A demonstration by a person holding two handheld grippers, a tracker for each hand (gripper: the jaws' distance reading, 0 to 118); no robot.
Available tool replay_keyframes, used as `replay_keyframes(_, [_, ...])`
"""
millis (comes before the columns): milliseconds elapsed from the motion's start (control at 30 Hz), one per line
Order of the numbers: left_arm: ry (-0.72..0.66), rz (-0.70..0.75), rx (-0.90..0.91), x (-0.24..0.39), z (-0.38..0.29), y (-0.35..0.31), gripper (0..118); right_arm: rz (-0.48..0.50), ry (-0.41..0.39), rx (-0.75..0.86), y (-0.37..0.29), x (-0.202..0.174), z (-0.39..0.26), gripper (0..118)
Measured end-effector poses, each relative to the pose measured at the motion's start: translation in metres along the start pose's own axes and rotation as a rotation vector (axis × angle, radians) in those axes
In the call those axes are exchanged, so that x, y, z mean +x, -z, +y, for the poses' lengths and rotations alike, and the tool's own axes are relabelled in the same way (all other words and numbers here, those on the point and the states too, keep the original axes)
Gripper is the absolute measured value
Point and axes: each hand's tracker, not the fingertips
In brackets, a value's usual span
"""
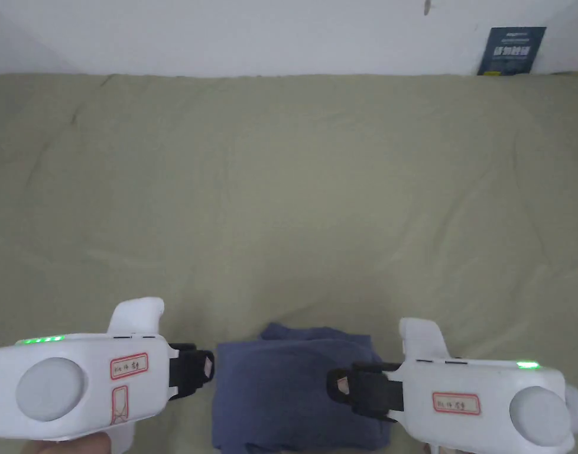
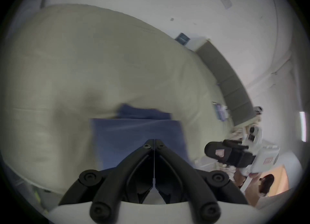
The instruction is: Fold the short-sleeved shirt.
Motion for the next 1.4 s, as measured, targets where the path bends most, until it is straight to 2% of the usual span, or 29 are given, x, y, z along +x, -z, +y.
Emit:
replay_keyframes(67, [-0.052, 0.031, -0.032, -0.024, -0.002, 0.002, 0, 0.085, 0.071, -0.044, 0.027, 0.018, 0.007, 2])
replay_keyframes(167, [-0.144, -0.051, -0.069, -0.05, -0.005, 0.013, 0, 0.162, 0.175, -0.099, 0.05, 0.052, 0.007, 2])
replay_keyframes(233, [-0.159, -0.071, -0.085, -0.057, -0.007, 0.018, 0, 0.257, 0.246, -0.107, 0.05, 0.079, 0.002, 2])
replay_keyframes(300, [-0.149, -0.119, -0.11, -0.057, -0.009, 0.025, 0, 0.281, 0.293, -0.082, 0.04, 0.093, -0.001, 2])
replay_keyframes(367, [-0.148, -0.239, -0.129, -0.057, -0.009, 0.031, 1, 0.28, 0.318, -0.068, 0.032, 0.102, -0.002, 2])
replay_keyframes(400, [-0.159, -0.31, -0.135, -0.056, -0.009, 0.036, 15, 0.286, 0.333, -0.065, 0.031, 0.105, -0.002, 2])
replay_keyframes(467, [-0.181, -0.343, -0.165, -0.05, -0.006, 0.047, 106, 0.3, 0.349, -0.058, 0.03, 0.105, -0.004, 2])
replay_keyframes(500, [-0.183, -0.329, -0.168, -0.047, -0.006, 0.056, 118, 0.302, 0.351, -0.059, 0.031, 0.104, -0.005, 2])
replay_keyframes(600, [-0.254, -0.398, -0.158, -0.05, -0.002, 0.08, 117, 0.308, 0.354, -0.052, 0.032, 0.104, -0.006, 2])
replay_keyframes(700, [-0.319, -0.545, -0.21, -0.048, -0.006, 0.106, 117, 0.325, 0.366, -0.053, 0.033, 0.109, -0.006, 2])
replay_keyframes(833, [-0.316, -0.7, -0.189, -0.042, -0.012, 0.133, 117, 0.329, 0.364, -0.056, 0.033, 0.108, -0.006, 2])
replay_keyframes(900, [-0.32, -0.695, -0.178, -0.046, -0.014, 0.139, 116, 0.335, 0.368, -0.056, 0.033, 0.11, -0.006, 2])
replay_keyframes(933, [-0.311, -0.712, -0.176, -0.048, -0.014, 0.138, 112, 0.338, 0.37, -0.057, 0.033, 0.111, -0.006, 2])
replay_keyframes(967, [-0.296, -0.709, -0.172, -0.048, -0.014, 0.13, 98, 0.344, 0.373, -0.056, 0.033, 0.112, -0.007, 2])
replay_keyframes(1033, [-0.226, -0.562, -0.181, -0.056, -0.016, 0.13, 31, 0.346, 0.373, -0.054, 0.031, 0.113, -0.007, 2])
replay_keyframes(1133, [-0.235, -0.633, -0.19, -0.053, -0.015, 0.125, 31, 0.322, 0.329, -0.066, 0.027, 0.108, -0.003, 2])
replay_keyframes(1300, [-0.212, -0.627, -0.189, -0.057, -0.002, 0.107, 31, 0.247, 0.244, -0.039, 0.005, 0.086, 0.009, 2])
replay_keyframes(1400, [-0.163, -0.549, -0.16, -0.089, 0.021, 0.074, 31, 0.234, 0.198, -0.015, -0.014, 0.074, 0.018, 2])
